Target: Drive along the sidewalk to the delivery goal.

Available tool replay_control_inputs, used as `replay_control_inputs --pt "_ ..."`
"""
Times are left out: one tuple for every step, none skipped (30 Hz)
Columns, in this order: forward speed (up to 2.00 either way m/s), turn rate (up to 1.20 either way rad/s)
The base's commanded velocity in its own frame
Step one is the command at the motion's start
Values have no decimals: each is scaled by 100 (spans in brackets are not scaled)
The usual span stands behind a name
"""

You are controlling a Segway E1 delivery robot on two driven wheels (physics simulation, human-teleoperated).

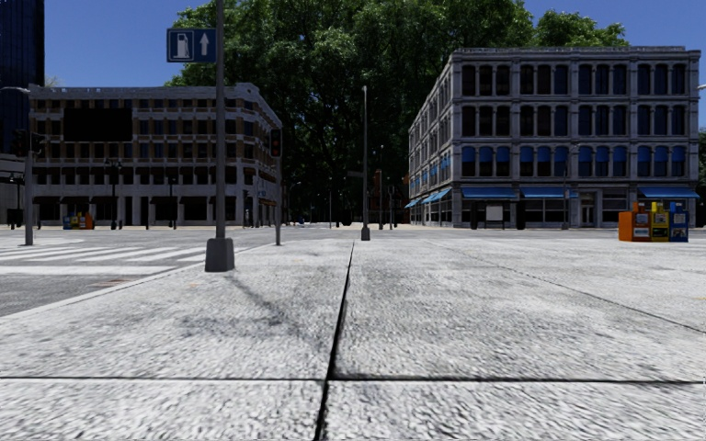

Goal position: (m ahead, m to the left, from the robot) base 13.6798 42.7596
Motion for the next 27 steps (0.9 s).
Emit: replay_control_inputs --pt "200 0" --pt "200 0" --pt "200 0" --pt "200 0" --pt "200 0" --pt "200 0" --pt "200 0" --pt "200 0" --pt "200 0" --pt "200 0" --pt "200 0" --pt "200 0" --pt "200 0" --pt "200 0" --pt "200 0" --pt "200 0" --pt "200 0" --pt "200 0" --pt "200 0" --pt "200 0" --pt "200 0" --pt "200 0" --pt "200 0" --pt "200 0" --pt "200 0" --pt "200 0" --pt "200 0"
